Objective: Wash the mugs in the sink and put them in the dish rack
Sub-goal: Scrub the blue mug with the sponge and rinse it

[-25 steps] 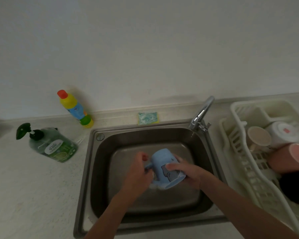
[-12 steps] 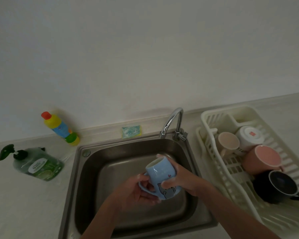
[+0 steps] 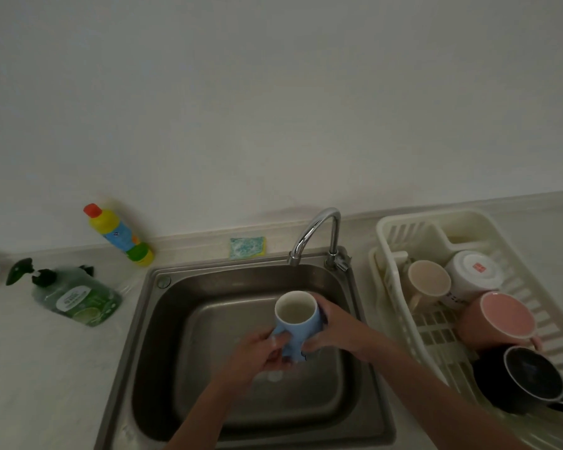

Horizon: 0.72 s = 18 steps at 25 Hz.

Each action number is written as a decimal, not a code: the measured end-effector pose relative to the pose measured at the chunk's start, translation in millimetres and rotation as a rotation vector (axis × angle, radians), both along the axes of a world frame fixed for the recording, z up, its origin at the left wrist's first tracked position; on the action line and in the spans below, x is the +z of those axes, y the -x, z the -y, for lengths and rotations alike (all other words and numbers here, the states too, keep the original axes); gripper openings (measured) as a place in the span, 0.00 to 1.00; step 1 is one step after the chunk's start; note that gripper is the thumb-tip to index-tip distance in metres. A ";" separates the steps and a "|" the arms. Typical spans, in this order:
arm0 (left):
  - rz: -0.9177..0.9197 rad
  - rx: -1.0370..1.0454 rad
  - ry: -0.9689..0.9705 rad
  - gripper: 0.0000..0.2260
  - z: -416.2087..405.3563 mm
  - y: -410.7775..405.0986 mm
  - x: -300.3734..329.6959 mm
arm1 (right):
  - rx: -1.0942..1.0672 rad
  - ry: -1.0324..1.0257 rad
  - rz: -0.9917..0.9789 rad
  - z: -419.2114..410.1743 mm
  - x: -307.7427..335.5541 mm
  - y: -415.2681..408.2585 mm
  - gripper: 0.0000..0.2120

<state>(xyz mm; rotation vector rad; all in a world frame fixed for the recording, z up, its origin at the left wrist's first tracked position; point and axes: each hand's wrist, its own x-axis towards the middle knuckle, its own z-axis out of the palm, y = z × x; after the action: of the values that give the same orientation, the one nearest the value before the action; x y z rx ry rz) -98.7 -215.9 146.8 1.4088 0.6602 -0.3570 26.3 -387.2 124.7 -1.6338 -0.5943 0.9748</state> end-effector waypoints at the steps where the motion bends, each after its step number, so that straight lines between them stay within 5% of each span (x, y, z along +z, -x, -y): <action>1: -0.003 -0.011 -0.093 0.09 3.2 -2.3 0.9 | -0.007 -0.006 0.021 -1.4 -0.6 -2.6 0.41; 6: 0.041 -0.090 -0.431 0.11 3.3 -7.5 -5.5 | -0.009 0.102 0.098 -3.6 0.3 -21.4 0.36; 12: -0.018 -0.050 -0.470 0.15 -13.4 -17.2 -13.1 | -0.317 0.466 0.452 -2.7 -3.9 -71.5 0.22; 18: -0.009 -0.071 -0.547 0.13 -20.2 -21.5 -11.6 | -0.275 0.630 0.683 -13.5 -22.7 -107.1 0.15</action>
<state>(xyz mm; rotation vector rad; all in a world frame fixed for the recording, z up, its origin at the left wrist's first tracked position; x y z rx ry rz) -77.2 -195.7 135.2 1.9545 0.7496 -0.2454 133.4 -373.7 102.0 -2.5703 -0.5045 0.3866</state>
